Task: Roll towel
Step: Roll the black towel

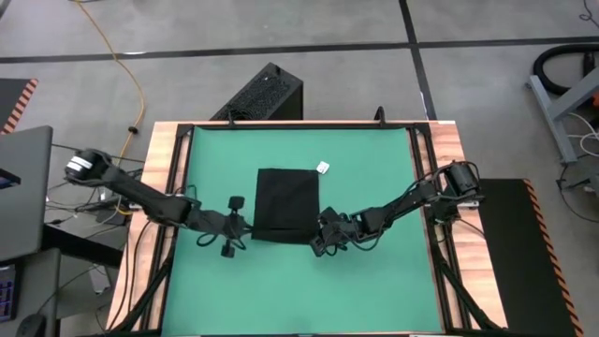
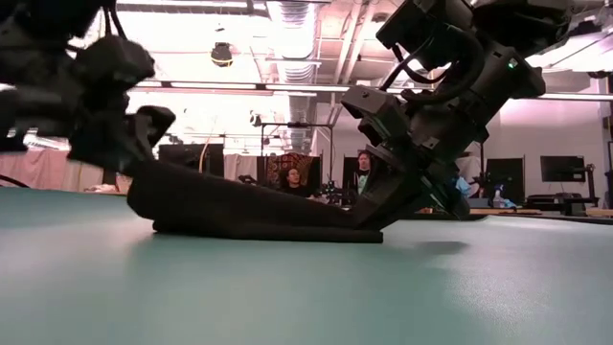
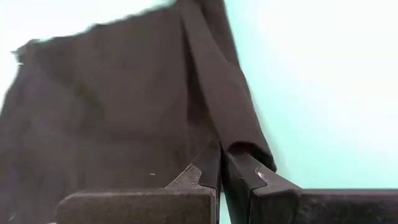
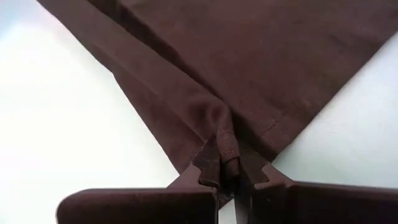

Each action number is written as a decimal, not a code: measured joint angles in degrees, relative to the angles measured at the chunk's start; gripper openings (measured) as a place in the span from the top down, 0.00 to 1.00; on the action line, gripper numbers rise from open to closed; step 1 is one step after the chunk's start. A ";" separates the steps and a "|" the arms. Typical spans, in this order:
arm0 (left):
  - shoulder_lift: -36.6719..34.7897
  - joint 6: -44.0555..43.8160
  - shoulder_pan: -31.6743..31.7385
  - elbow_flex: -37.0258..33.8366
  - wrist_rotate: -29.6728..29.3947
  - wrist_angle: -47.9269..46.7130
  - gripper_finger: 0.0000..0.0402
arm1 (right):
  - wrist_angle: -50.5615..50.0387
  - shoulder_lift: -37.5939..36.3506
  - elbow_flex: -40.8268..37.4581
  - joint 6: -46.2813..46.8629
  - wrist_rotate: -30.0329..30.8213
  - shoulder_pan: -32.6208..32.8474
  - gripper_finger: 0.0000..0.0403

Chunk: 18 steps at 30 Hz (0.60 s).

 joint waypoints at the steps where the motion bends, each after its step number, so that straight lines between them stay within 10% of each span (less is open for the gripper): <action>1: -1.85 -0.69 -0.10 0.00 -0.19 -0.26 1.00 | -0.02 0.00 0.00 0.00 -0.04 0.00 0.94; 11: -10.50 -1.56 -4.24 0.06 -7.36 -7.50 1.00 | -0.21 0.00 -0.02 -0.76 -0.52 0.00 0.94; 18: -3.54 4.41 -5.98 0.07 -5.69 3.54 1.00 | -0.31 0.01 -0.02 -1.73 -1.09 -0.34 0.94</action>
